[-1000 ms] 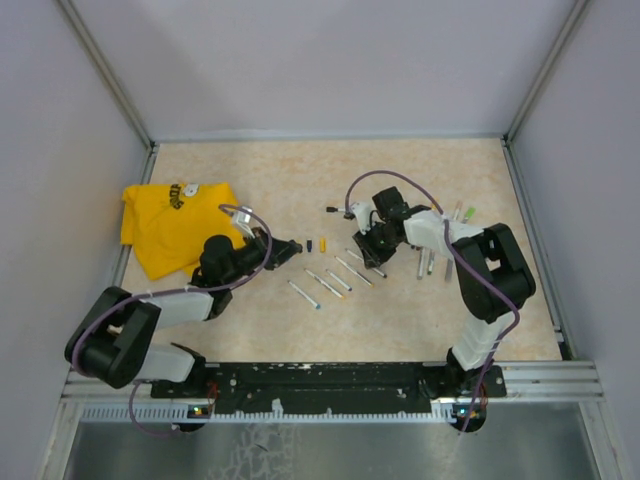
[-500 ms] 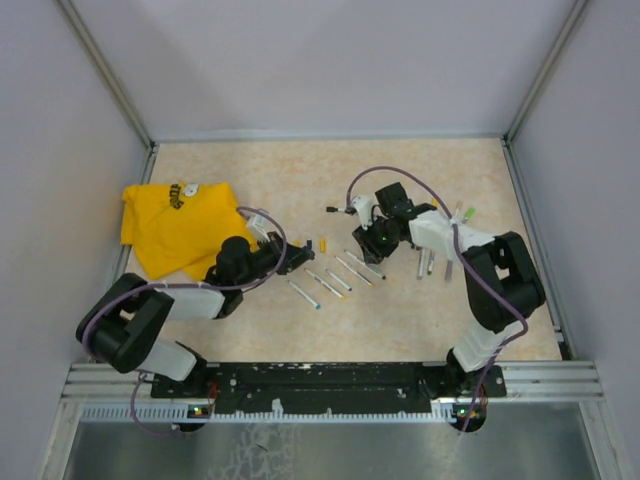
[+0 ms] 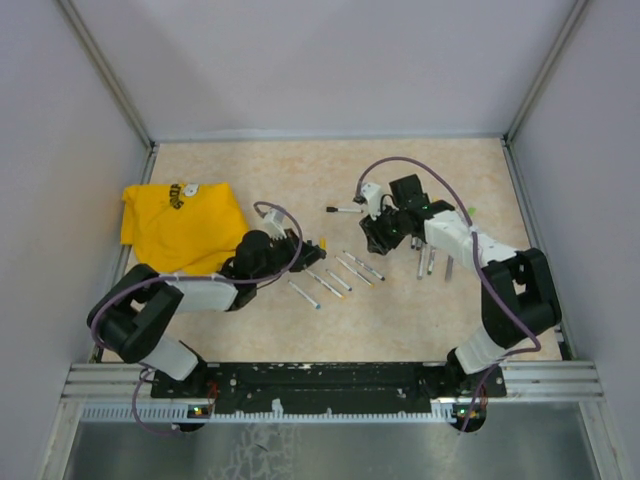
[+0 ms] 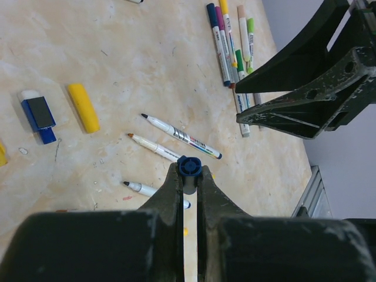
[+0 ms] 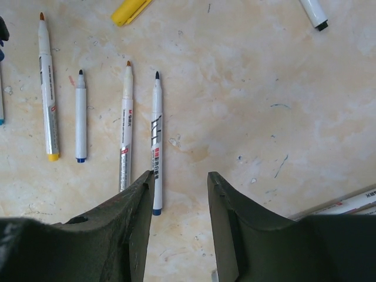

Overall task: Open the pen caps
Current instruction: Place the pen at the center of the board, then place the pen cap at the center of the board.

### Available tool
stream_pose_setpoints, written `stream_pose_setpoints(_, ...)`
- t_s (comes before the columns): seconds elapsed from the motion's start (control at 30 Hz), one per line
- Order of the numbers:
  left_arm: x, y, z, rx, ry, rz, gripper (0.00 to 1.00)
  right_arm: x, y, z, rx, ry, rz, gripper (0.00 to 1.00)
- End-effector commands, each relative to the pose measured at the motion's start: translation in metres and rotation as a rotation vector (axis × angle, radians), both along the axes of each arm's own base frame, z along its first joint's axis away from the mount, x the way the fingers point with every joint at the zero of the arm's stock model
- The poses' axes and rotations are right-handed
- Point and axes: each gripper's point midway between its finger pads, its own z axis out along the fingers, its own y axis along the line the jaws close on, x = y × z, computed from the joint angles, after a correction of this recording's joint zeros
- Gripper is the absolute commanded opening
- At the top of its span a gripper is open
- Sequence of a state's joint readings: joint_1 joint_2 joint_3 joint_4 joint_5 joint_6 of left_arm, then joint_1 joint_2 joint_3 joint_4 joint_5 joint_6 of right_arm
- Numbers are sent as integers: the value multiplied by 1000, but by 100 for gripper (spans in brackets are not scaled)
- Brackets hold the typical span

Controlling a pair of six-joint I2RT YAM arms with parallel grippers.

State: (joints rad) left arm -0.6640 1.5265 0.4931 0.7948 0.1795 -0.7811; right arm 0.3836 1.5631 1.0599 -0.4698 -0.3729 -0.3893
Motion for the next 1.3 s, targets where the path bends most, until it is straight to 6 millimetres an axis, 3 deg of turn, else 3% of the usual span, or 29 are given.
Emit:
stream_pose_setpoints(0.0,8,-4,-6,61,4,29,0,2,0,20,40,-53,16,41)
stream_pose_setpoints(0.83,34,-28,-37,260,113,54,0,6,-7,22,42,-64,-5,42)
stream_pose_setpoints(1.27,70,-44,-56,381,167,98,0,8,-11,25,46,-71,-20,42)
